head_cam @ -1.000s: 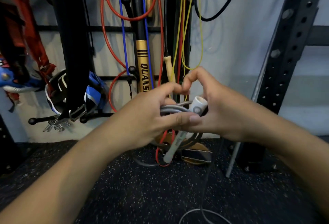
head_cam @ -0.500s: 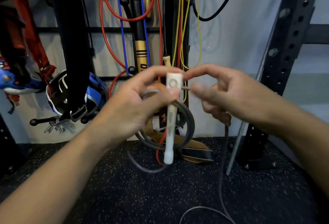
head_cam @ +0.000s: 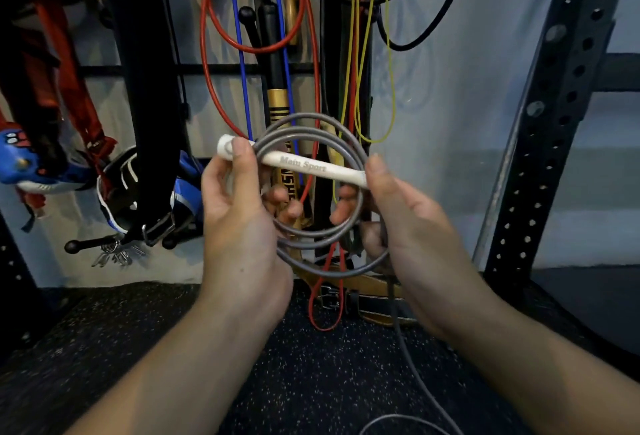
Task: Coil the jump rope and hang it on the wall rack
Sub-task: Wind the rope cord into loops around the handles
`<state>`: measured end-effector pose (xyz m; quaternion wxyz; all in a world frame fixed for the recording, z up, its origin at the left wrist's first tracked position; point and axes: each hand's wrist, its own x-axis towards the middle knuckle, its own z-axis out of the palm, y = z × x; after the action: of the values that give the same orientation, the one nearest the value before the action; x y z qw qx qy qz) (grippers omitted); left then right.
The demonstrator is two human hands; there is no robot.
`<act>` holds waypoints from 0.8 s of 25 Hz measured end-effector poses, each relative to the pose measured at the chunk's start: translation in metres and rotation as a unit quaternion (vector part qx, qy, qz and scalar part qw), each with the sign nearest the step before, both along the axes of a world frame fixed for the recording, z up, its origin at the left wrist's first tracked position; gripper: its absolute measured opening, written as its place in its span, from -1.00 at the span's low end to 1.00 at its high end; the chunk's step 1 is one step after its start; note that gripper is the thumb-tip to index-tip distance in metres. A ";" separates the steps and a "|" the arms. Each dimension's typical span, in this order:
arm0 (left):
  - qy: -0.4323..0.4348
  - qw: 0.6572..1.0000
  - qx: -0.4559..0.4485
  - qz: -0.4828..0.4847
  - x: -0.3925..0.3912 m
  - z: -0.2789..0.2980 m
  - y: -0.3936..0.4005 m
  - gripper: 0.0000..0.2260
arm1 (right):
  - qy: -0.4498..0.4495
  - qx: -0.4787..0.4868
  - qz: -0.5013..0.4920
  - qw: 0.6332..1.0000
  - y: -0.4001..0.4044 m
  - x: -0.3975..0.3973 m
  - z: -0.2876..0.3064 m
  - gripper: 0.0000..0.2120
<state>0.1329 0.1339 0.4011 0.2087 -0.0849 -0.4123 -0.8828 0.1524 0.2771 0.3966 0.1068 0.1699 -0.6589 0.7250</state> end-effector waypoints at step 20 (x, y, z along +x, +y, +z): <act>0.035 0.701 -0.660 -0.267 -0.002 0.005 -0.015 -0.51 | 0.082 0.480 0.095 0.868 0.050 -0.001 0.034 -0.59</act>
<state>0.1312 0.1190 0.4065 -0.1315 -0.3382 -0.8418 -0.3996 0.1518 0.3275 0.4308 -0.0040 0.3209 -0.8951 0.3095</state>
